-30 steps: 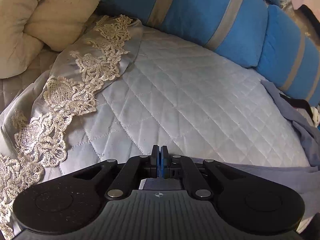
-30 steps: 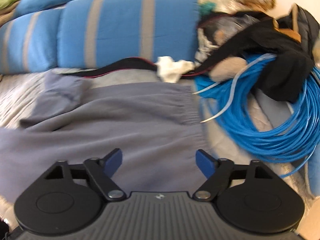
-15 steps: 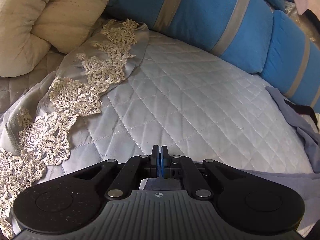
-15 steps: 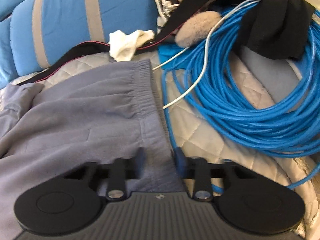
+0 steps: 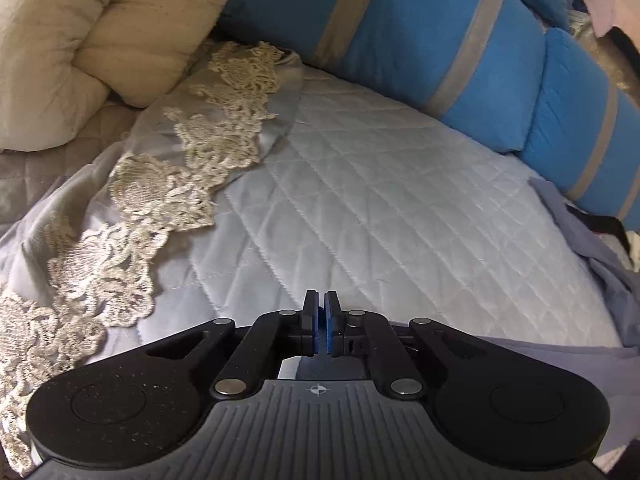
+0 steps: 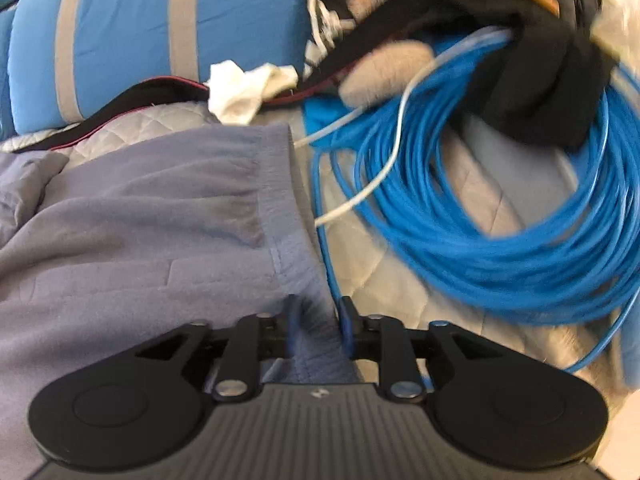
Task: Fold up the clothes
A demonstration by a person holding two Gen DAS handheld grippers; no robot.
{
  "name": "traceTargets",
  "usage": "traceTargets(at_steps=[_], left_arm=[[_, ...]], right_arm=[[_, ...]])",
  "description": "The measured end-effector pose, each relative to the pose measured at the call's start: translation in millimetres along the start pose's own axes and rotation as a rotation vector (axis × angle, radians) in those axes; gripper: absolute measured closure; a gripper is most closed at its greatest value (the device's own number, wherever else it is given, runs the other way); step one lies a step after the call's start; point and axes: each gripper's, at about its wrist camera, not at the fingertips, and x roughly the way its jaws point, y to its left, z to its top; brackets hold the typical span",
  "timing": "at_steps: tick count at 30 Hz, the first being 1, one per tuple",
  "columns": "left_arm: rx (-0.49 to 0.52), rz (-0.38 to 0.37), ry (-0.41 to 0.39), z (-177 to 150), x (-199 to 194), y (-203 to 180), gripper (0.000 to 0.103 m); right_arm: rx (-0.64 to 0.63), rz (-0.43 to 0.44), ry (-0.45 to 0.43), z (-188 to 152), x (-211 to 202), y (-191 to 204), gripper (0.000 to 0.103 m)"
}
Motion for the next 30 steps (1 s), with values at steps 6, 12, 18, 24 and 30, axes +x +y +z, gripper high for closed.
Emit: traceTargets(at_steps=[6,12,18,24,30], left_arm=[[-0.005,-0.057,-0.023,6,-11,-7,0.027],[0.059,-0.152,-0.072,15,-26,-54,0.024],[0.079,-0.262,-0.063,11,-16,-107,0.019],[0.105,-0.360,-0.016,-1,7,-141,0.018],[0.091,-0.376,0.011,-14,19,-154,0.018]], right_arm=[[-0.104,0.205,-0.143,14,-51,48,0.001],[-0.340,0.257,-0.239,29,-70,140,0.000],[-0.580,0.175,-0.290,47,-43,238,0.000],[-0.761,0.132,-0.264,58,1,302,0.015],[-0.960,0.071,-0.236,55,23,334,0.041]])
